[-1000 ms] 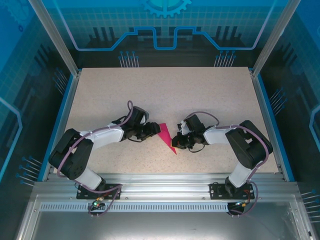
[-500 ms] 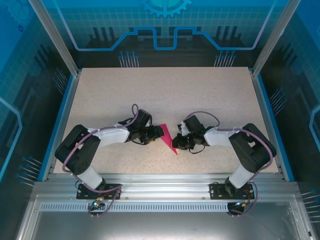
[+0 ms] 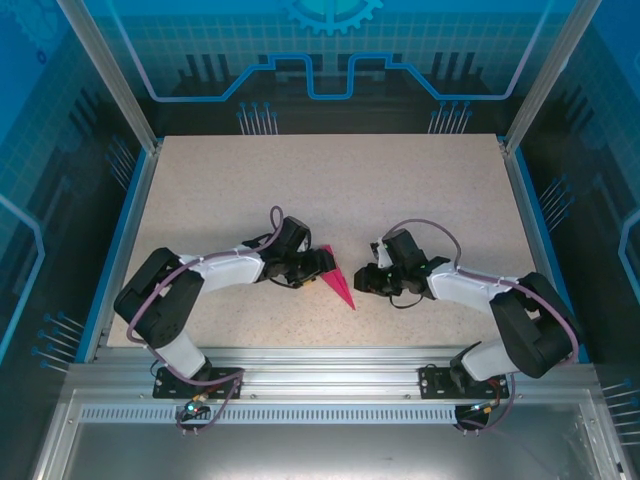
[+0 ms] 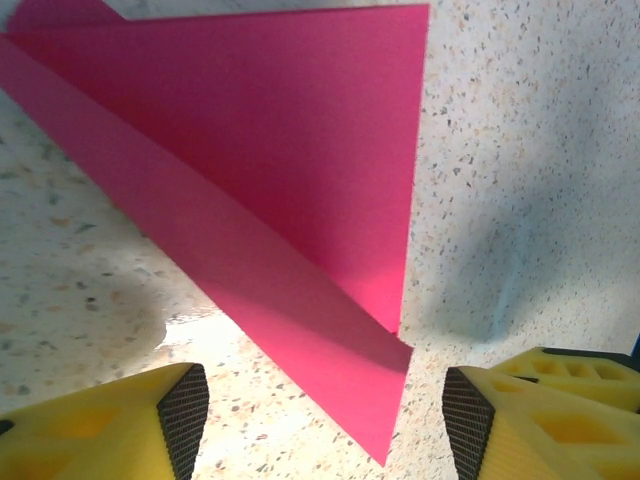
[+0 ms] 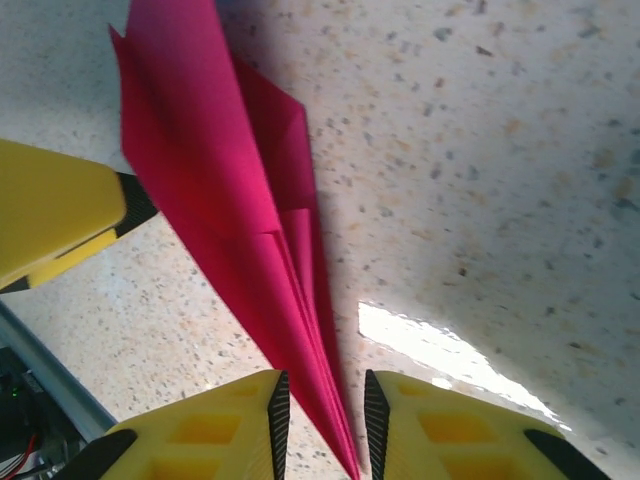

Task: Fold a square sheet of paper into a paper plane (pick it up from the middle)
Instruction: Fold the wing for the fifth time at the center of the table, then move a paper plane to the center of the table.

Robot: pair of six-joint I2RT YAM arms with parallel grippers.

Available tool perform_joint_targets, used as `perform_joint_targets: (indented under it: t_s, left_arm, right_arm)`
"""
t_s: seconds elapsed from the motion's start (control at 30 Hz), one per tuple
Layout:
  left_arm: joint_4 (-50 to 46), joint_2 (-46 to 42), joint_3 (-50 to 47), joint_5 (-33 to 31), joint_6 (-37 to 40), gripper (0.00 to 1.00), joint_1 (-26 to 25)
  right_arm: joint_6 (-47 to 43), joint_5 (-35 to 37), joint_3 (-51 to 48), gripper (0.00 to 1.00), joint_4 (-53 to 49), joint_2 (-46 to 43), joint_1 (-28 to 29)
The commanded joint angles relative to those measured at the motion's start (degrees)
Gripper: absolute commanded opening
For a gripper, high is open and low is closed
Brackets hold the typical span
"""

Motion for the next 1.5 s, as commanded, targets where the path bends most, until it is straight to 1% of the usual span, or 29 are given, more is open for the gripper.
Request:
perform_joint_targets:
  t_s: [0.0,0.2,0.3,0.33,0.4,0.47,0.63,0.7,0.77,0.83,0.9,0.97,1.1,1.13,1.3,1.47]
  left_arm:
    - [-2.99,1.51,2.78,-0.31,-1.20,0.69,-1.06]
    - [-6.66,3.84,6.11,-0.86,-0.97,0.70,-1.66]
    - [-8.74,4.80,7.41,-1.29,-0.85,0.69,-1.72]
    - [-9.48,5.18,7.81,-1.34,-0.73,0.67,-1.73]
    - [-10.43,5.22,8.11,-1.61,-0.50,0.62,-1.81]
    - [-11.38,4.91,8.03,-2.11,-0.24,0.53,-1.91]
    - [-11.97,2.49,5.98,-3.08,0.11,0.38,-1.87]
    - [-11.75,1.01,4.73,-3.57,0.35,0.30,-1.85]
    - [-11.27,-0.62,3.25,-4.32,0.29,0.26,-1.84]
    - [-9.91,-2.31,1.55,-4.55,0.37,0.20,-1.82]
    - [-9.56,-3.39,0.44,-5.17,0.37,0.18,-1.83]
    - [-9.29,-3.98,-0.36,-5.38,0.63,0.09,-1.89]
    - [-8.89,-4.17,-1.46,-5.55,1.06,0.05,-1.82]
    - [-9.00,-4.08,-1.62,-5.69,1.09,0.05,-1.83]
    - [-8.64,-3.99,-2.33,-5.83,1.36,0.05,-1.82]
    - [-8.63,-3.93,-2.16,-5.74,1.68,0.06,-1.79]
  right_arm:
    - [-0.88,-0.37,0.07,0.31,-0.66,1.27,-0.57]
    - [-1.01,-0.68,0.09,0.34,-0.56,1.96,-0.49]
    - [-1.08,-0.44,-0.01,0.35,-0.74,1.97,-0.49]
    - [-1.08,-0.41,-0.02,0.35,-0.84,2.01,-0.51]
    - [-1.09,-0.43,0.07,0.35,-0.95,2.01,-0.43]
    - [-1.17,-0.49,0.26,0.36,-1.20,1.93,-0.40]
    - [-1.77,-1.12,1.08,0.37,-1.50,1.59,0.08]
    - [-2.34,-0.85,1.68,0.37,-2.01,1.39,0.57]
    - [-3.06,-0.43,2.54,0.39,-2.63,1.48,1.26]
    - [-3.73,-0.05,3.47,0.40,-3.19,1.74,2.00]
    - [-4.23,0.02,4.35,0.42,-3.28,2.16,2.61]
    - [-4.89,0.03,5.27,0.44,-3.45,2.91,3.20]
    - [-6.63,0.95,7.59,0.47,-4.73,4.92,4.41]
    - [-6.99,1.21,8.04,0.49,-4.93,5.52,4.49]
    - [-9.27,0.74,11.03,0.51,-6.47,8.63,5.38]
    - [-10.63,0.18,13.29,0.51,-7.31,11.69,5.82]
